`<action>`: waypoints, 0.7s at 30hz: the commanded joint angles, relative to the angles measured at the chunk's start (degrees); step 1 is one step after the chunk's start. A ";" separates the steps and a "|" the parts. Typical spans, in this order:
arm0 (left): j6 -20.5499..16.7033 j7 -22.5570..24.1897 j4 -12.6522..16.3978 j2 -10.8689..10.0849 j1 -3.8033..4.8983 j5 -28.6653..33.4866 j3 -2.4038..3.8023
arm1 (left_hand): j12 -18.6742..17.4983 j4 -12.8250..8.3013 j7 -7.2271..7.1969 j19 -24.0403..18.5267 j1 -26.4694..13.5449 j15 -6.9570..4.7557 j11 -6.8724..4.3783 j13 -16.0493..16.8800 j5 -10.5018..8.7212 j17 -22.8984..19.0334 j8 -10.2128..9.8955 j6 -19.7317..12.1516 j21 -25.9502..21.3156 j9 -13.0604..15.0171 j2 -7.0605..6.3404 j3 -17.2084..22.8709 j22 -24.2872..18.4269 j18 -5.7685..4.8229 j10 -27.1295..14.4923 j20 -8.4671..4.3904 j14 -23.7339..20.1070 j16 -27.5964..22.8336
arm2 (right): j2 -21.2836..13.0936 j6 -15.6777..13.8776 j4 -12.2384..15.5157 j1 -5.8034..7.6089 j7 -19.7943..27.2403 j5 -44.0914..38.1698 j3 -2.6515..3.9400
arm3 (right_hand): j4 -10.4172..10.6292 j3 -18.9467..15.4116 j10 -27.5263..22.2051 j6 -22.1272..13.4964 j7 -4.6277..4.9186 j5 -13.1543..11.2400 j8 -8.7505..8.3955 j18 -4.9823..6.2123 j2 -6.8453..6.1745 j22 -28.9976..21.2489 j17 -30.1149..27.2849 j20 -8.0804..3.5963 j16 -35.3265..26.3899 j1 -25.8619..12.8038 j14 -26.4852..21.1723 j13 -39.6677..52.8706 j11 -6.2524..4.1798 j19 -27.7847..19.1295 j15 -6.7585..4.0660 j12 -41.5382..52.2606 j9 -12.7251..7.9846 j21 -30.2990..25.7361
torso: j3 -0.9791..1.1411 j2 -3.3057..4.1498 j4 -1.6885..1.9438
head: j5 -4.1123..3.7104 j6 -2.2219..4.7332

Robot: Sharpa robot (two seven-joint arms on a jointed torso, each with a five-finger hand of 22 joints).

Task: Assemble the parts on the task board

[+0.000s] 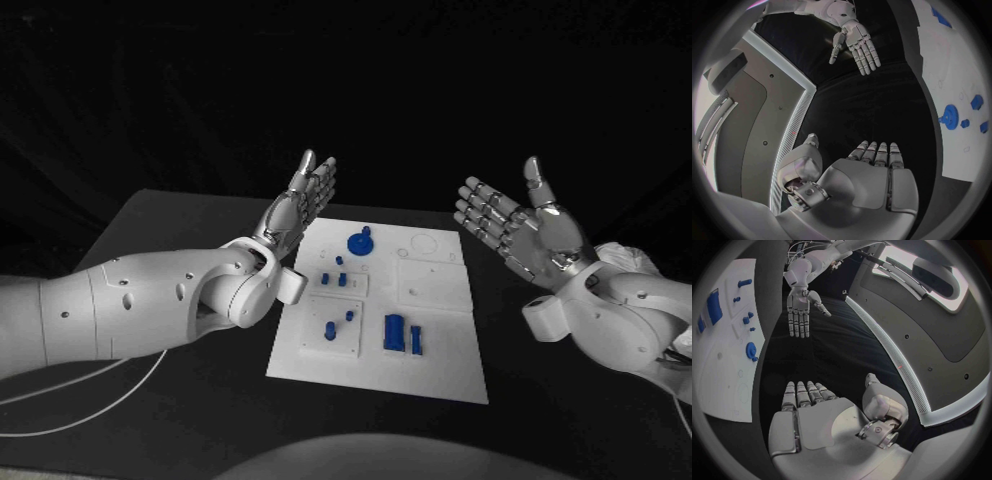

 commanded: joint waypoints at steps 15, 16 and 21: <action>-21.54 -6.52 -0.22 5.80 -4.16 11.32 8.23 | -0.18 -0.20 0.02 -0.01 -5.51 0.28 0.32 -0.05 -0.15 -0.07 -0.18 -0.29 -0.20 -0.05 0.06 0.05 -0.06 -0.37 0.01 -0.18 -0.03 -0.31 | 9.92 -33.34 -4.96 -7.20 2.48 9.25 8.18 | -0.23 -0.02 -0.01 -0.20 0.02 -0.19 -0.19 -0.34 -0.02 -0.06 -0.06 -0.29 -0.16 -5.39 0.00 -0.06 0.30 0.01 -0.28 -0.20 -0.05 -0.21 | 1.94 -2.59 4.08 | -7.70 11.98; -21.54 -6.52 -0.22 5.80 -4.16 11.32 8.23 | -0.18 -0.20 0.02 -0.01 -5.51 0.28 0.32 -0.05 -0.15 -0.07 -0.18 -0.29 -0.20 -0.05 0.06 0.05 -0.06 -0.37 0.01 -0.18 -0.03 -0.31 | 10.43 -34.84 -5.22 -7.57 2.57 9.66 8.61 | -0.23 -0.02 -0.01 -0.20 0.02 -0.19 -0.19 -0.34 -0.02 -0.06 -0.06 -0.29 -0.16 -5.39 0.00 -0.06 0.30 0.01 -0.28 -0.20 -0.05 -0.21 | 1.97 -2.63 4.14 | -7.83 12.18; -21.54 -6.52 -0.22 5.80 -4.16 11.32 8.23 | -0.18 -0.20 0.02 -0.01 -5.51 0.28 0.32 -0.05 -0.15 -0.07 -0.18 -0.29 -0.20 -0.05 0.06 0.05 -0.06 -0.37 0.01 -0.18 -0.03 -0.31 | 11.51 -38.00 -5.75 -8.36 2.78 10.53 9.52 | -0.23 -0.02 -0.01 -0.20 0.02 -0.19 -0.19 -0.34 -0.02 -0.06 -0.06 -0.29 -0.16 -5.39 0.00 -0.06 0.30 0.01 -0.28 -0.20 -0.05 -0.21 | 1.98 -2.65 4.16 | -7.87 12.25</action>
